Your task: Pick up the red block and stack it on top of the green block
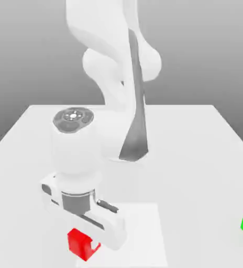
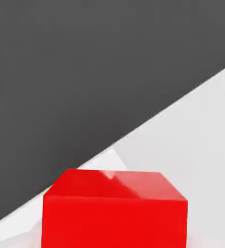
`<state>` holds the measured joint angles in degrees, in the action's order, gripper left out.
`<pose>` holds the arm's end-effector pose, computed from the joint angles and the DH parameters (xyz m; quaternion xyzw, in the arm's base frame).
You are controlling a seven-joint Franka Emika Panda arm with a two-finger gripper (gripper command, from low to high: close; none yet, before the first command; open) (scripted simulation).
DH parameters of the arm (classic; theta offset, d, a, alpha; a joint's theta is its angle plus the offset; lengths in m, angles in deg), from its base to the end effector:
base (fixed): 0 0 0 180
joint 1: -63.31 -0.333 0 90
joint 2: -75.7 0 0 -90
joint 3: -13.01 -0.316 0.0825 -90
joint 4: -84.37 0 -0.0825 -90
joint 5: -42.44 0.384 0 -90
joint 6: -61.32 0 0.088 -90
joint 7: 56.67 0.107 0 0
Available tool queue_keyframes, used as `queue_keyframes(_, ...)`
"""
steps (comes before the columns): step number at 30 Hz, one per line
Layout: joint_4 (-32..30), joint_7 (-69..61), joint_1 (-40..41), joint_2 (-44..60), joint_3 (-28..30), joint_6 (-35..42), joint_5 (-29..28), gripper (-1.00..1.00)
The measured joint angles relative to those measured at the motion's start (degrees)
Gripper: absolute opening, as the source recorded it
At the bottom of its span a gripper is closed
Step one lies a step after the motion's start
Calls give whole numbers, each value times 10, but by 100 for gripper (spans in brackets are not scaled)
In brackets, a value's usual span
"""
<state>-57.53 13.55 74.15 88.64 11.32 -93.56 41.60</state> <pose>0.4713 -0.0749 0.2031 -0.7735 0.6337 -0.0003 0.0004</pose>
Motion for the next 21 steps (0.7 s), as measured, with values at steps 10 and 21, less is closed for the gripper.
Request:
queue_keyframes(10,34,135,-169,-12,-122,54,-41,-100)
queue_keyframes(21,82,263,-313,74,-161,22,-124,100)
